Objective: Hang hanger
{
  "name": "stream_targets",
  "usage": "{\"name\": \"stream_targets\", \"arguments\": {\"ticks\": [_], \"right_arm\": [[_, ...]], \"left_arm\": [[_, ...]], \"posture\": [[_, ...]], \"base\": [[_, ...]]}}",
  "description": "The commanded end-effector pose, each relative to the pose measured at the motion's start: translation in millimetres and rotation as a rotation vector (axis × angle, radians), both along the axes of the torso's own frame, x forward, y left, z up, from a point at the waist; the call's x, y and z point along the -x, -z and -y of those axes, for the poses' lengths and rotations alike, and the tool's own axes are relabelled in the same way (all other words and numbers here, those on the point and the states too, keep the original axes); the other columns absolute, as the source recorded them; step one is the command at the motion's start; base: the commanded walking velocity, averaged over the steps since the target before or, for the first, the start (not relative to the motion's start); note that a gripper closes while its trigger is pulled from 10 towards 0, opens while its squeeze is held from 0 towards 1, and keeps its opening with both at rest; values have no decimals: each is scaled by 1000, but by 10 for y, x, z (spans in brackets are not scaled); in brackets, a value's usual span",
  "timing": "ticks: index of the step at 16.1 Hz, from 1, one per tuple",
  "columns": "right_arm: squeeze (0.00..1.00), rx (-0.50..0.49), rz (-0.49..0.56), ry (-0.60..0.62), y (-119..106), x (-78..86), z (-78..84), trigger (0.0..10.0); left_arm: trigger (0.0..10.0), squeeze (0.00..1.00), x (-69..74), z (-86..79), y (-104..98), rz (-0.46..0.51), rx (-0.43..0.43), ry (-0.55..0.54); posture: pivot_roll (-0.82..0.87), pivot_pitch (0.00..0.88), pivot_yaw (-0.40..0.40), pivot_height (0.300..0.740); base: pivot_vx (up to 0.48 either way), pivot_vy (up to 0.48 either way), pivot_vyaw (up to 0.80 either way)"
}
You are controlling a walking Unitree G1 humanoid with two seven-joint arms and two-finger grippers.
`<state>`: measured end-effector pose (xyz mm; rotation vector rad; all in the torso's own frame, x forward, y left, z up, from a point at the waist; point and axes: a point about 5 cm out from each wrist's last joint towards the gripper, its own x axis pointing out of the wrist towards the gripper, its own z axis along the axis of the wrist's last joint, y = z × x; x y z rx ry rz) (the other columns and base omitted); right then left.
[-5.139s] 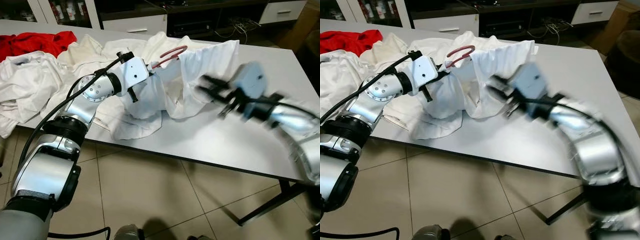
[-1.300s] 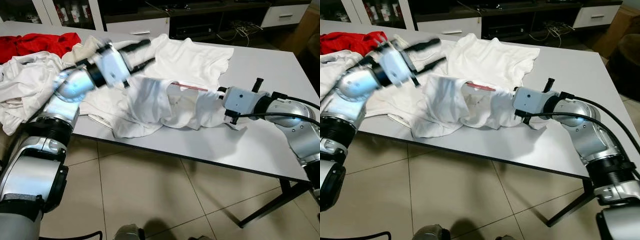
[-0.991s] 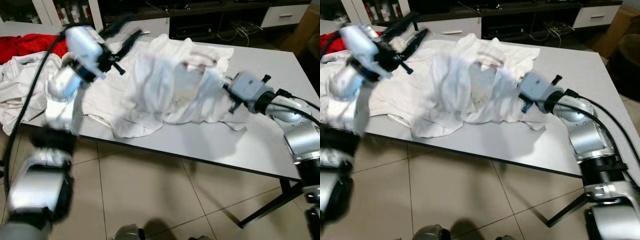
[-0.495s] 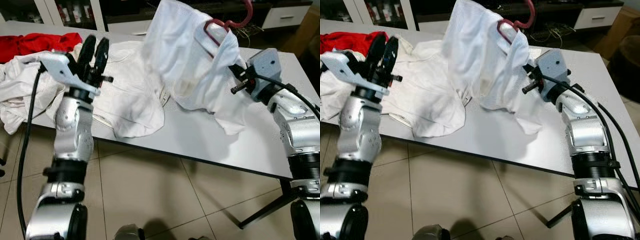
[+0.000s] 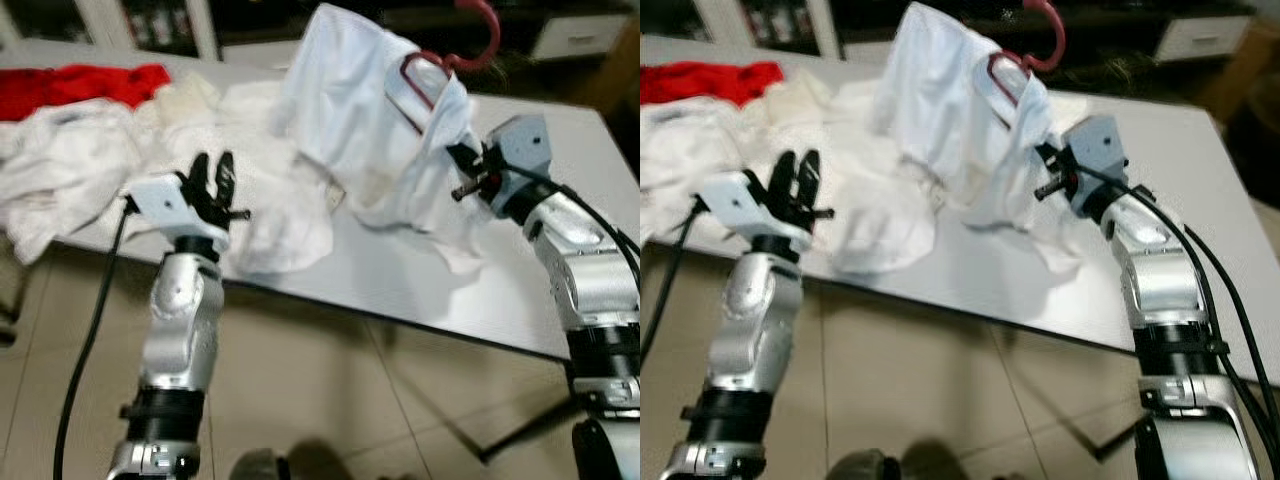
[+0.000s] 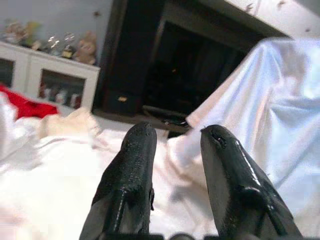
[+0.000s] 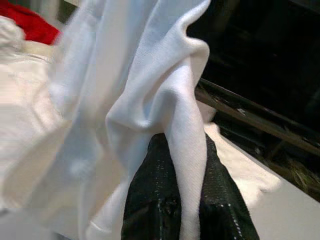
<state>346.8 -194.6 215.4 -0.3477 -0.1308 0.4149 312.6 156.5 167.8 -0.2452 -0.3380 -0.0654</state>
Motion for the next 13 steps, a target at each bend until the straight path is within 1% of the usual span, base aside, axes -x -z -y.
{"name": "stream_targets", "arguments": {"ticks": [1, 2, 3, 4, 5, 6, 9, 11, 12, 13], "right_arm": [[0, -3, 38, -23, -111, 2, -38, 10000], [0, -8, 40, -19, -129, -1, -35, 10000], [0, -11, 40, -17, -135, -3, -34, 10000], [0, -14, 42, -14, -141, -4, -29, 10000], [0, -18, 46, -10, -148, -6, -26, 10000], [0, -27, 56, -6, -167, -2, -29, 10000], [0, -32, 81, 5, -212, 8, -27, 10000], [0, -23, 87, 18, -237, 6, -10, 10000], [0, -10, 79, 6, -239, 21, -17, 10000], [0, 10, 54, -55, -192, 84, -68, 10000]], "left_arm": [[10000, 27, 17, 39, -36, 10, -13, 17], [10000, 20, 28, 70, -73, 14, -24, 23], [10000, 24, 34, 77, -89, 14, -31, 21], [10000, 0, 39, 86, -106, 17, -38, 21], [10000, 0, 39, 91, -127, 27, -50, 22], [10000, 0, 40, 127, -168, 54, -86, 34], [10000, 0, 64, 243, -201, 81, -131, 70], [10000, 0, 73, 277, -201, 85, -143, 78], [10000, 0, 75, 292, -200, 88, -155, 78], [10000, 0, 73, 292, -200, 88, -158, 74]], "posture": [[146, 0, 32, 740], [146, 0, 32, 740], [147, 0, 33, 740], [147, 0, 33, 740], [148, 0, 33, 740], [146, 0, 35, 740], [142, 0, 38, 740], [140, 0, 38, 740], [140, 0, 38, 740], [141, 0, 38, 740]], "base": [[0, 0, 788], [0, 0, 788], [0, 0, 788], [0, 0, 788], [0, 0, 788], [0, 0, 788], [0, 0, 790], [0, 0, 788], [0, 0, 788], [0, 0, 788]]}}
